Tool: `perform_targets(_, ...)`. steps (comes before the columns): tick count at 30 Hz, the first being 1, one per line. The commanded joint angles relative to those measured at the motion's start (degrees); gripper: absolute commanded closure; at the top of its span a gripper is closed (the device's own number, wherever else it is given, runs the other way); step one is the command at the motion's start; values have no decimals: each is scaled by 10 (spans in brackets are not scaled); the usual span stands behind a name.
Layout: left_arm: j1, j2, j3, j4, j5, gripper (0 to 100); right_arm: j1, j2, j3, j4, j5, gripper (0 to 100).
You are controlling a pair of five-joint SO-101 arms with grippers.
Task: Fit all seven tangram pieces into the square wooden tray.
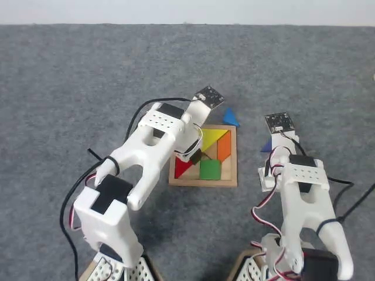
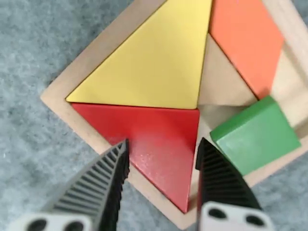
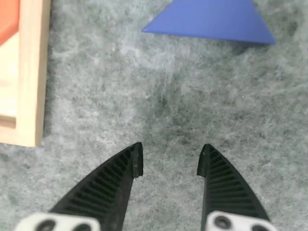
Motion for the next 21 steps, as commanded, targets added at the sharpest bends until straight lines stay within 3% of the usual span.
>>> perform_targets(1,-3,-55,-4,-9,-1,778,-7,-22,0,-9,3,796)
perform_targets(6,26,-134,0,8,6,778,-7,-22,0,-9,3,796)
perform_targets(10,93,-168,4,18,16,778,-7,-22,0,-9,3,796)
perform_targets(14,142,-132,12,4,20,778,-7,-22,0,-9,-2,796)
perform_targets(21,146,-55,13,-11,25,779,-7,-22,0,-9,-9,796)
